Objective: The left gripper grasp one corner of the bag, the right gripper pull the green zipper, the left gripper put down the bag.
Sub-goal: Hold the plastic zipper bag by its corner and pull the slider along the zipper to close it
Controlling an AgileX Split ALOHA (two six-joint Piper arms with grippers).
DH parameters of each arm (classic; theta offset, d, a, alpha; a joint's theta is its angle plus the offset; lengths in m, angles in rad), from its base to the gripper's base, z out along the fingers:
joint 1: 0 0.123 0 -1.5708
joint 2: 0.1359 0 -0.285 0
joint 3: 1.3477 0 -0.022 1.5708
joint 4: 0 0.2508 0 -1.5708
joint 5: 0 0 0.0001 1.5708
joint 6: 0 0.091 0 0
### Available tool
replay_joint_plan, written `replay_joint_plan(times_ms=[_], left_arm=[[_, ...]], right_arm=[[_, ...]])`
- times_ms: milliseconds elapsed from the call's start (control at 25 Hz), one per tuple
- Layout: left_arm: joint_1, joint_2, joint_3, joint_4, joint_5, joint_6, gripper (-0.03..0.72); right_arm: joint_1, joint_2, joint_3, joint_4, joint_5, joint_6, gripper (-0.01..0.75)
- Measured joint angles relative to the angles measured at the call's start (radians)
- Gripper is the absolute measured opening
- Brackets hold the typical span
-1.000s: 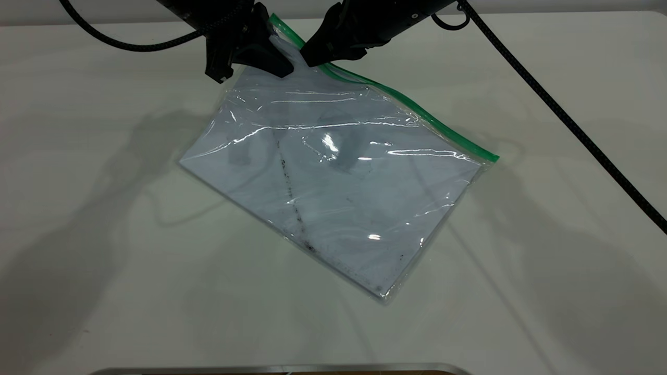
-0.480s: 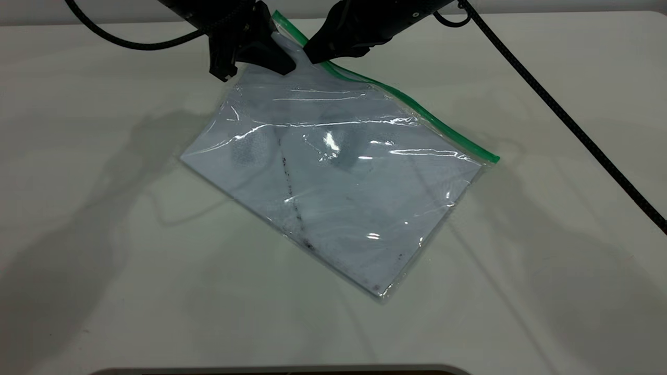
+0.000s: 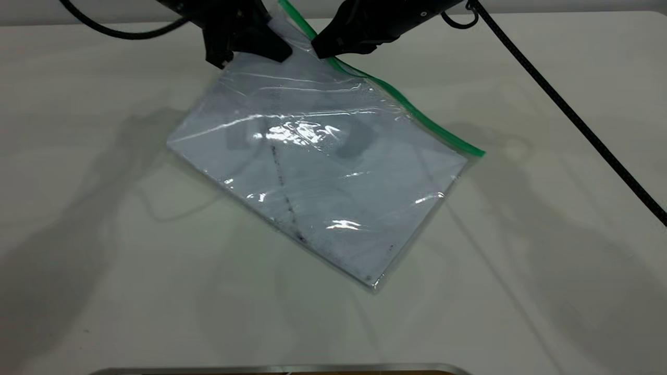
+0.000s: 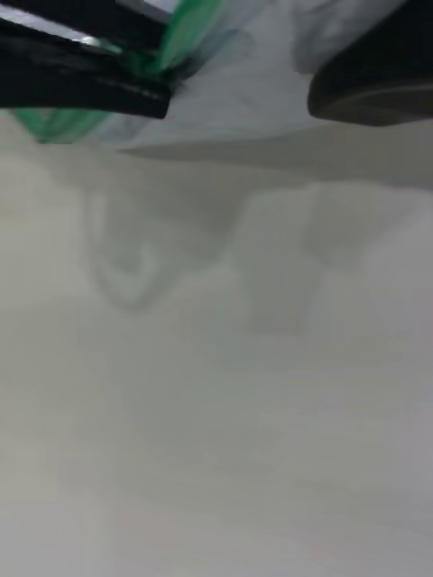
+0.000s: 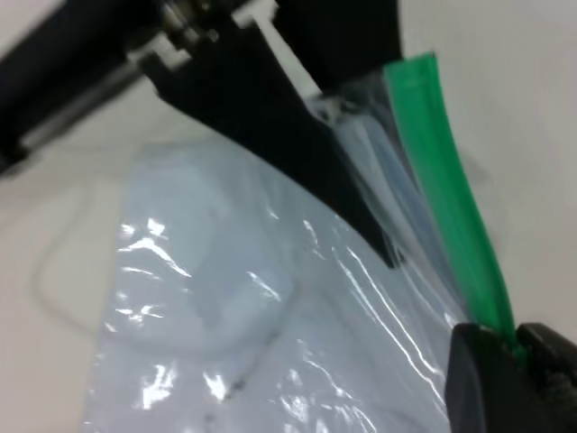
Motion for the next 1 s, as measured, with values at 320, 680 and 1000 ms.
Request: replay_joint_plan(times_ms=[320, 680, 1000], left_arm=[[0.022, 0.000, 0.000, -0.069, 0.042, -0.001, 0.051], [0.025, 0.000, 0.000, -0.137, 0.063, -0.004, 0.051], [0.030, 0.000, 0.000, -0.170, 0.083, -0.004, 0.051]], right_arm=[[-0.016, 0.006, -0.005, 0.011, 0.004, -0.001, 0.037], [-0.045, 0.017, -0.005, 0.012, -0.016, -0.002, 0.037], [-0.058, 0.043, -0.006, 0.024, -0.016, -0.020, 0.038]])
